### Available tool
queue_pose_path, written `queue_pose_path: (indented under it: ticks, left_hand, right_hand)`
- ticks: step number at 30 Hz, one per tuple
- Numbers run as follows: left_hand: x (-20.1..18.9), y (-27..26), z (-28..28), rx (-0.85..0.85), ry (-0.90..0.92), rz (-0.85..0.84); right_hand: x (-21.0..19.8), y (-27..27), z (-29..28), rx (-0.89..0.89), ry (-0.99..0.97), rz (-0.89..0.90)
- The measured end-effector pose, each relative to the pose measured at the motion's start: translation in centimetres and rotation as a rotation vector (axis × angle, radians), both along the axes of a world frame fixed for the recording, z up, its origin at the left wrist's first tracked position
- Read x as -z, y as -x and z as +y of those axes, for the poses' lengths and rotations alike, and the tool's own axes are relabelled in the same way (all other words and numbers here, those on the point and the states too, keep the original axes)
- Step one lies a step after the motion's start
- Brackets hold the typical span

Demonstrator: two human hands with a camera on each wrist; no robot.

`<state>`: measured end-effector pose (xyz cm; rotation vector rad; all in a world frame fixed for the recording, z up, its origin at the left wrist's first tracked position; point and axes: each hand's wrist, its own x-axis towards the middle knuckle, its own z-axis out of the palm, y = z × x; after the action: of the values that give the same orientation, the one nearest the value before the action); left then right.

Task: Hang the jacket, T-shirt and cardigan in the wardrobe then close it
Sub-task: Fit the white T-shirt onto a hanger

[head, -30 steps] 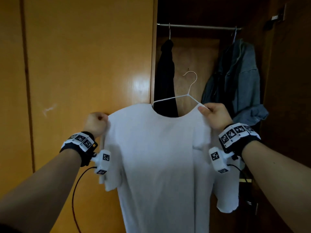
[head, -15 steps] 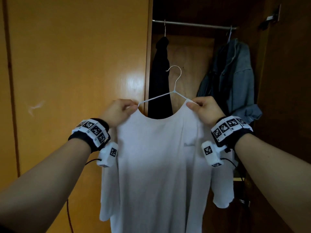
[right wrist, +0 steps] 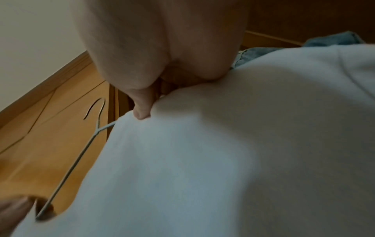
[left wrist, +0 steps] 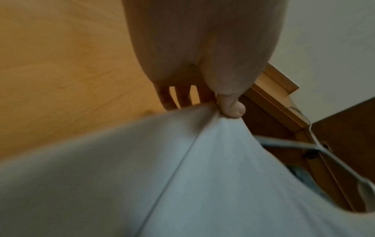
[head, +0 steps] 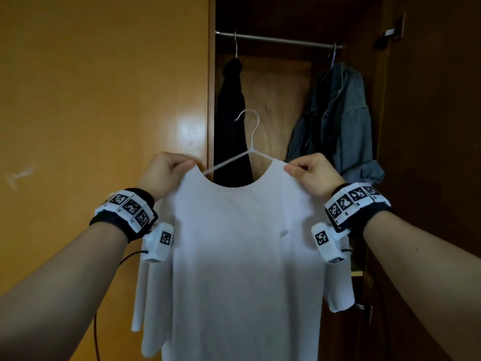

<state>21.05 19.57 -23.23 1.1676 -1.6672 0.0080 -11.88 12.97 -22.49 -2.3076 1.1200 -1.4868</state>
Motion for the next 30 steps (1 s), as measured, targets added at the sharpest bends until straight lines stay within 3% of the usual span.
queue_pose_path:
  ticks: [3, 11, 20, 26, 30]
  left_hand:
    - [-0.8, -0.6, 0.3, -0.016, 0.054, 0.032]
    - [0.0, 0.0, 0.4, 0.026, -0.005, -0.183]
    - [0.3, -1.3, 0.4, -0.035, 0.040, -0.163]
    - [0.5, -2.2, 0.4, -0.075, 0.040, -0.161]
    - [0.3, -3.4, 1.1, -0.109, 0.007, -0.144]
  right_hand:
    - [0.4, -0.3, 0.1, -0.007, -0.019, -0.007]
    - [-0.2, -2.2, 1.4, -0.048, 0.012, -0.059]
    - [-0.5, -2.9, 2.4, -0.044, -0.022, -0.063]
    - [-0.7, -4.1, 3.9, 0.137, 0.100, 0.274]
    - [-0.9, -3.1, 3.6, 0.244, 0.136, 0.277]
